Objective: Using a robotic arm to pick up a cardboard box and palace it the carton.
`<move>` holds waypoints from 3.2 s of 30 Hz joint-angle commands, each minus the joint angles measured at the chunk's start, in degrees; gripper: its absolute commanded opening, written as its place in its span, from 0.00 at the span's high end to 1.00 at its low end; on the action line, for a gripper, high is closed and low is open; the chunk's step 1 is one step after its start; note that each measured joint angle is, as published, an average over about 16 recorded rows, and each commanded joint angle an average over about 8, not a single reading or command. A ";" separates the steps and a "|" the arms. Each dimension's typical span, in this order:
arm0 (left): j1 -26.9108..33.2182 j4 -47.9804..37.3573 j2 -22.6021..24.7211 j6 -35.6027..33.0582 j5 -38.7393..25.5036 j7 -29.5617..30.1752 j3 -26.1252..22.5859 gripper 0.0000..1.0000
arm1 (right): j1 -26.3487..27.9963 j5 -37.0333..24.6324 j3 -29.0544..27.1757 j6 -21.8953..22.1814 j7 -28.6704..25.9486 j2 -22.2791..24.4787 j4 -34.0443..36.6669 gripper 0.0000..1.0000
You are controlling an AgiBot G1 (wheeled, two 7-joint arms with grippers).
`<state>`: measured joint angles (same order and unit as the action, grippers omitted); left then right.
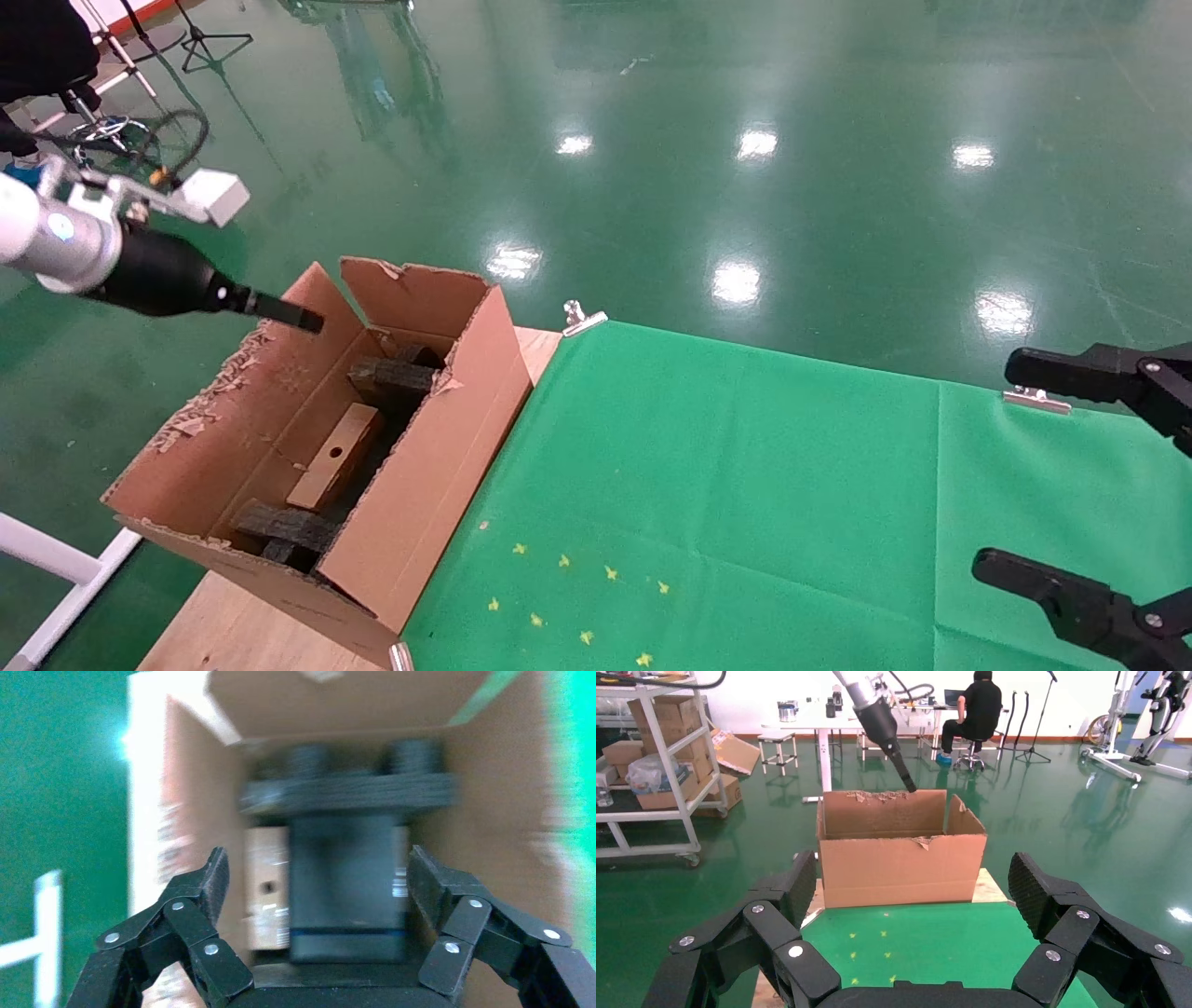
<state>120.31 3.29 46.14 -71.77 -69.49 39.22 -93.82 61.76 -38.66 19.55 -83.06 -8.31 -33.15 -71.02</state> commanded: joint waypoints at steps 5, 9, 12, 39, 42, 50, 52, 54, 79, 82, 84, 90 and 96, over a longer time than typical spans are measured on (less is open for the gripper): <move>3.52 3.00 -1.13 -5.79 1.41 -1.14 0.91 0.00 | -0.01 0.00 0.00 0.01 0.00 0.01 0.01 0.00; 3.87 3.42 -1.26 -6.66 1.46 -1.13 0.93 0.00 | -0.01 0.00 0.00 0.02 0.00 0.01 0.02 0.00; 3.41 3.14 -1.21 -5.98 1.46 -1.17 1.03 0.00 | -0.01 0.00 0.00 0.01 0.00 0.01 0.01 0.00; -19.79 27.97 -4.86 -8.70 11.18 -11.31 29.53 0.00 | -0.01 0.00 0.00 0.01 0.01 0.01 0.01 0.00; -22.77 31.22 -5.34 -9.10 12.44 -12.62 33.23 0.00 | -0.01 0.00 0.01 0.01 0.01 0.01 0.01 0.00; -30.96 40.11 -6.66 -10.20 15.90 -16.23 43.38 0.00 | -0.01 0.00 0.01 0.01 0.01 0.01 0.01 0.00; -33.03 42.36 -6.99 -10.48 16.77 -17.14 45.94 0.00 | -0.01 0.00 0.01 0.01 0.01 0.01 0.01 0.00; -35.17 44.68 -7.33 -10.77 17.68 -18.08 48.60 0.00 | -0.01 0.00 0.01 0.01 0.01 0.01 0.01 0.00; -59.14 70.72 -11.19 -14.04 27.82 -28.51 78.31 0.00 | -0.01 0.00 0.01 0.02 0.01 0.01 0.02 0.00; -59.93 71.55 -11.32 -14.19 28.20 -28.73 79.28 0.00 | -0.02 0.01 0.00 0.03 0.01 0.01 0.03 0.00; -60.19 71.82 -11.37 -14.25 28.37 -28.79 79.59 0.00 | -0.02 0.01 0.00 0.03 0.01 0.01 0.03 0.00; -59.66 71.22 -11.32 -14.15 28.19 -28.67 78.92 0.00 | -0.02 0.01 0.00 0.03 0.01 0.01 0.03 0.00; -59.26 70.79 -11.24 -14.05 27.96 -28.56 78.43 0.00 | -0.02 0.01 0.00 0.03 0.01 0.01 0.03 0.00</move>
<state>61.01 74.12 34.90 -85.83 -41.51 10.64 -15.36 61.74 -38.66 19.56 -83.03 -8.30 -33.14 -70.99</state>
